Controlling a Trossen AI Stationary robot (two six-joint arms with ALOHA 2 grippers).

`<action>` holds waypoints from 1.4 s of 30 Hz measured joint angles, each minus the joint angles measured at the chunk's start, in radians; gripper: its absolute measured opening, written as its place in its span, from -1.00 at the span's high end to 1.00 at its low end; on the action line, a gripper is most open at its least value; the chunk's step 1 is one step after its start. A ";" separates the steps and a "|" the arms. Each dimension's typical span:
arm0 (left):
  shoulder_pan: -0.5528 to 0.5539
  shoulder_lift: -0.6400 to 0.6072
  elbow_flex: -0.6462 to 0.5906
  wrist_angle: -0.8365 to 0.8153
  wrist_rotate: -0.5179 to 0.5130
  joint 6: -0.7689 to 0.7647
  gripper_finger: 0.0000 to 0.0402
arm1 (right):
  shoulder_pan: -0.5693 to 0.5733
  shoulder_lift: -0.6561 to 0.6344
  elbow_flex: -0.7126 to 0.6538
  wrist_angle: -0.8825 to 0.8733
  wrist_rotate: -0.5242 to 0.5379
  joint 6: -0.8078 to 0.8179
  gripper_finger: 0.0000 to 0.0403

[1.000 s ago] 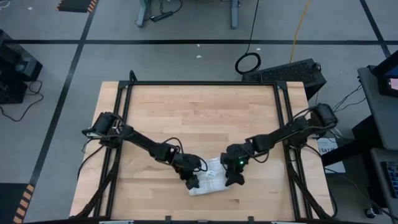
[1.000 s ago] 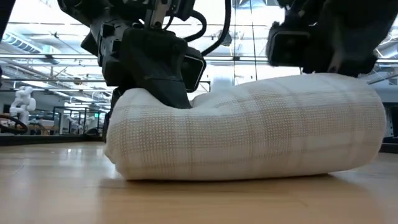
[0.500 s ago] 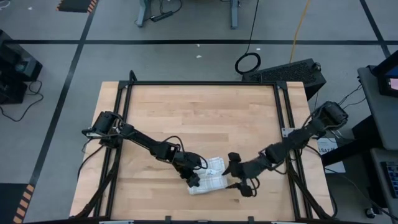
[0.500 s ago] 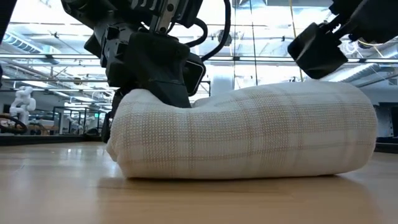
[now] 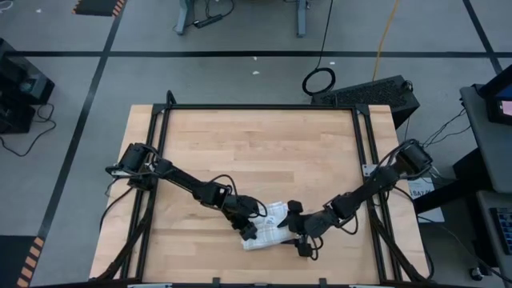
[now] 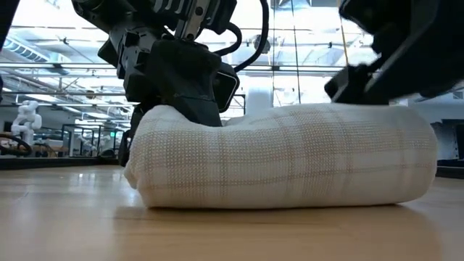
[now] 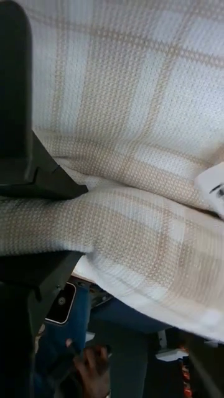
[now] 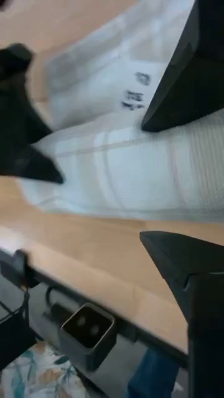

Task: Roll towel
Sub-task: Roll the towel

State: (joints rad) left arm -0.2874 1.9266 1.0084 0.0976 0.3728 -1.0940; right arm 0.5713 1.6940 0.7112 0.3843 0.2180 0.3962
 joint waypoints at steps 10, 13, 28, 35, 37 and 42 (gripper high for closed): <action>0.002 0.001 0.000 0.005 0.013 0.004 0.46 | -0.001 0.082 0.003 0.010 0.026 0.049 -0.33; 0.005 0.001 0.000 0.004 0.022 0.000 0.46 | -0.002 0.089 0.003 0.006 0.019 0.049 -0.33; 0.085 -0.223 -0.003 -0.335 -0.015 0.119 0.00 | -0.001 0.092 0.002 -0.021 0.019 0.091 -0.33; 0.064 -0.374 -0.003 -0.359 -0.229 0.346 -0.01 | -0.002 0.092 0.001 -0.021 0.018 0.092 -0.33; 0.019 -0.401 0.012 -0.323 -0.304 0.462 -0.01 | -0.002 0.092 0.001 -0.021 0.018 0.091 -0.33; -0.098 -0.421 0.044 -0.296 -0.450 0.576 -0.08 | -0.002 0.093 0.001 -0.021 0.018 0.091 -0.33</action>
State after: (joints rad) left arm -0.3858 1.5060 1.0529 -0.1986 -0.0770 -0.5183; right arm 0.5688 1.7866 0.7122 0.3637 0.2356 0.4873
